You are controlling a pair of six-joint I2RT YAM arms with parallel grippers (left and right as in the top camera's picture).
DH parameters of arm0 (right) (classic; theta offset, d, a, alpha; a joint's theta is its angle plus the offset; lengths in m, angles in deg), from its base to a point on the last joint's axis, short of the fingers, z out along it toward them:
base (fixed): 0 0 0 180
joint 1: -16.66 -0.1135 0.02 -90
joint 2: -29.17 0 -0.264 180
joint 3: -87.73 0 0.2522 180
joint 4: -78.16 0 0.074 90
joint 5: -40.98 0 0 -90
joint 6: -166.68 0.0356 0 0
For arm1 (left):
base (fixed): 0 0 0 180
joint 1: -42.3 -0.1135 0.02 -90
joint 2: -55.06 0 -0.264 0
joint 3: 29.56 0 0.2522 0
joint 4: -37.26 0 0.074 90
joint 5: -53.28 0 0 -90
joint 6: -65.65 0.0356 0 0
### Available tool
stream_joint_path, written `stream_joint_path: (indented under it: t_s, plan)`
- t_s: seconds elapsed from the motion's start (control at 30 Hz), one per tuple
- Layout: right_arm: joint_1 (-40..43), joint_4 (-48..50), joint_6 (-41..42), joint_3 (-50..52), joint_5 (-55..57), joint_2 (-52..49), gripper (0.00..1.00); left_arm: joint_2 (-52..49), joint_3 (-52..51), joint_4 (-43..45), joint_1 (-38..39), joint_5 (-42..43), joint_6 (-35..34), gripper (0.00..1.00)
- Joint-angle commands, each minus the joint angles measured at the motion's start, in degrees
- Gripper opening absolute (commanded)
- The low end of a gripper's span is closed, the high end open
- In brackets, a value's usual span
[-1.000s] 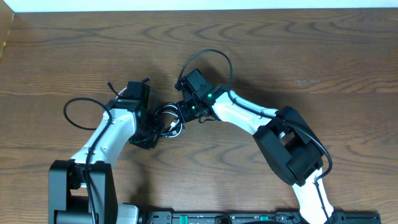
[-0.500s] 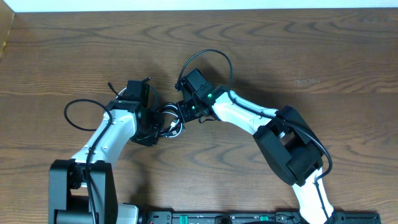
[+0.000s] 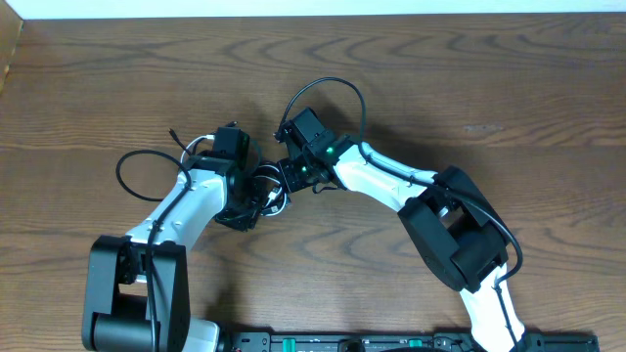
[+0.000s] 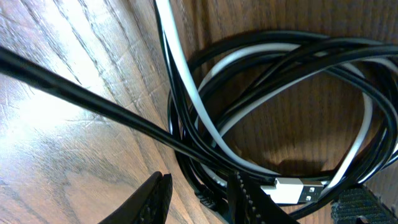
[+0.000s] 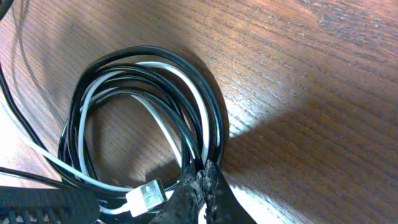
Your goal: Untangle cables
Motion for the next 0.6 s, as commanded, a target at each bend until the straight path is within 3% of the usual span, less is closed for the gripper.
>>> stream_joint_path:
  t_s: [0.0, 0.23, 0.4, 0.57]
  plan:
    - [-0.28, -0.07, -0.83, 0.07, 0.74, -0.61, 0.02, -0.70, -0.31, -0.17, 0.13, -2.38, -0.92, 0.35]
    - [-0.28, -0.07, -0.83, 0.07, 0.74, -0.61, 0.03, -0.72, -0.79, -0.11, 0.66, -4.04, -0.96, 0.34]
    - [-0.28, -0.07, -0.85, 0.07, 0.76, -0.61, 0.03, -0.72, -1.14, -0.42, 1.46, -4.02, -0.57, 0.10]
    - [-0.28, -0.11, -0.85, 0.07, 1.51, -0.61, 0.03, -0.72, -1.14, -0.61, 1.46, -4.04, 5.84, 0.08]
